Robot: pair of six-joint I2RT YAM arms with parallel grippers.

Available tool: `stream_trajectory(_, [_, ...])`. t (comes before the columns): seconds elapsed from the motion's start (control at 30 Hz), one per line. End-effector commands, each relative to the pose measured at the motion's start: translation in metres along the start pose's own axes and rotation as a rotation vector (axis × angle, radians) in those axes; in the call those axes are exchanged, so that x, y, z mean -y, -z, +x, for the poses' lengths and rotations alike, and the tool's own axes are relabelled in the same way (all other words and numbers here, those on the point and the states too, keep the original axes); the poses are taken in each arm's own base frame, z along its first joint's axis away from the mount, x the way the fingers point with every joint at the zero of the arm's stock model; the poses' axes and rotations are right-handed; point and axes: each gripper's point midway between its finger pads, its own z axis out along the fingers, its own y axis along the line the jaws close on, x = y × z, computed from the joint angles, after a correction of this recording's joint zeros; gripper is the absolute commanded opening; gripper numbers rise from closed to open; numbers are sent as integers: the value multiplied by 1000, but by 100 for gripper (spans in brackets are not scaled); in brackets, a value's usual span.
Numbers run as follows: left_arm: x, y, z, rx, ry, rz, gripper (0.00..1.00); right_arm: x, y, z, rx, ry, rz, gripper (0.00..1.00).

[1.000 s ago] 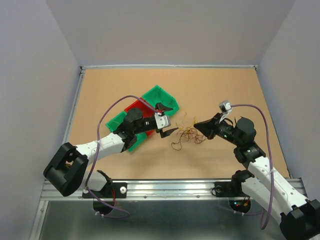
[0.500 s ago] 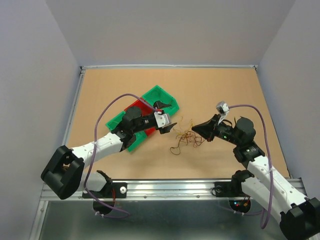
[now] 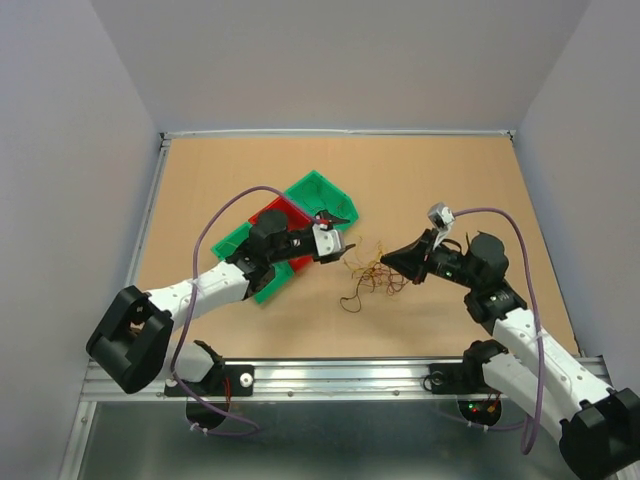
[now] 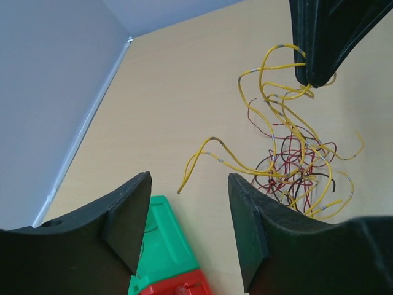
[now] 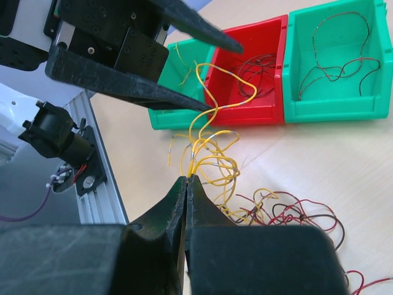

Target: Untangle the cables

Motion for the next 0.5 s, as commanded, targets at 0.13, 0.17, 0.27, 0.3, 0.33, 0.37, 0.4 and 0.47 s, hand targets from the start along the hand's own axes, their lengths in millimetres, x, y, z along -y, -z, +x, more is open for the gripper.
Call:
stream_trajectory(0.13, [4,-15,-36,102,-22,73,19,-6,-7,-1,16,36,-51,1])
stream_trajectory(0.17, [6,-17,-38,104,-17,85,10,-5,-8,-1,14,31,-46,1])
stream_trajectory(0.27, [-2,-20,-64,128,-5,62,0,11,-11,-4,22,14,40,13])
stream_trajectory(0.3, [-6,-19,-75,146,-9,55,0,23,-11,-9,44,3,112,23])
stream_trajectory(0.33, [-11,-19,-91,174,-17,50,0,29,-11,-11,54,-1,141,34])
stream_trajectory(0.37, [-14,-18,-100,188,-17,47,0,33,-11,-13,62,-3,164,47])
stream_trajectory(0.4, [-13,-18,-105,186,-4,59,0,38,-12,-14,72,-4,185,58])
stream_trajectory(0.47, [-24,-15,-132,224,-19,54,0,36,-13,-15,95,23,162,82])
